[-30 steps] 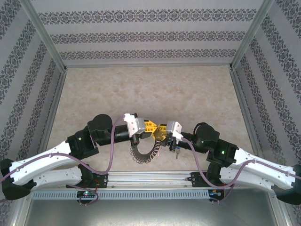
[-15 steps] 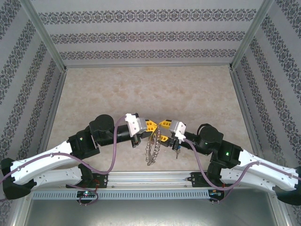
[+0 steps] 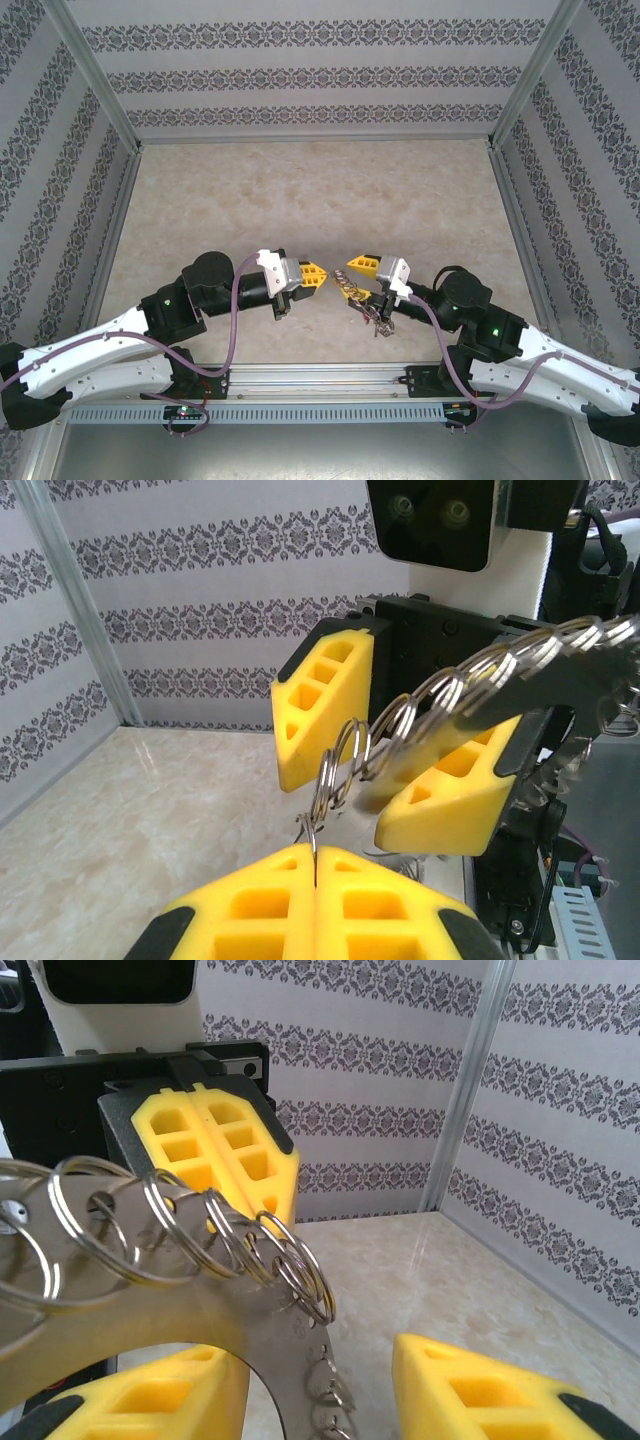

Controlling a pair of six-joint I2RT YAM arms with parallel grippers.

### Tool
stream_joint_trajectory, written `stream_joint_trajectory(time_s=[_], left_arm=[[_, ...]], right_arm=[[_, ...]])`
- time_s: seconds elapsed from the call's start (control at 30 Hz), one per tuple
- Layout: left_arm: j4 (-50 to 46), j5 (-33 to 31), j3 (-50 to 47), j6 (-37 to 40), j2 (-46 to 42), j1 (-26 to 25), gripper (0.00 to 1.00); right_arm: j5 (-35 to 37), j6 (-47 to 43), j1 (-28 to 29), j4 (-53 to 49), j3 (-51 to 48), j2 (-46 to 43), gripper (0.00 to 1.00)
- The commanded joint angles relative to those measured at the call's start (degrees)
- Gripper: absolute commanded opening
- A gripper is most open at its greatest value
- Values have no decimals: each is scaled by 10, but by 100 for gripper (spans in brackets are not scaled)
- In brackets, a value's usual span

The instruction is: Put the keys on the keyring

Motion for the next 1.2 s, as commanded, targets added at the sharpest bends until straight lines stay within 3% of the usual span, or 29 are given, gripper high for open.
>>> stream_joint_trajectory(time_s=[0.0, 0.4, 0.77, 0.9, 1.17], left_arm=[[17, 35, -13, -11, -9, 4, 0], [55, 46, -32, -30, -16, 13, 0], [133, 49, -61, -69, -2, 15, 0], [178, 49, -71, -86, 13, 17, 0], [159, 32, -63, -73, 8, 18, 0]], right_arm=[[5, 24, -11, 61, 0, -8, 42], [-28, 20, -11, 74, -5, 4, 40], [-77, 6, -4, 84, -8, 9, 31], [-61, -8, 7, 72, -6, 16, 36], [-4, -22, 12, 51, -11, 2, 42]])
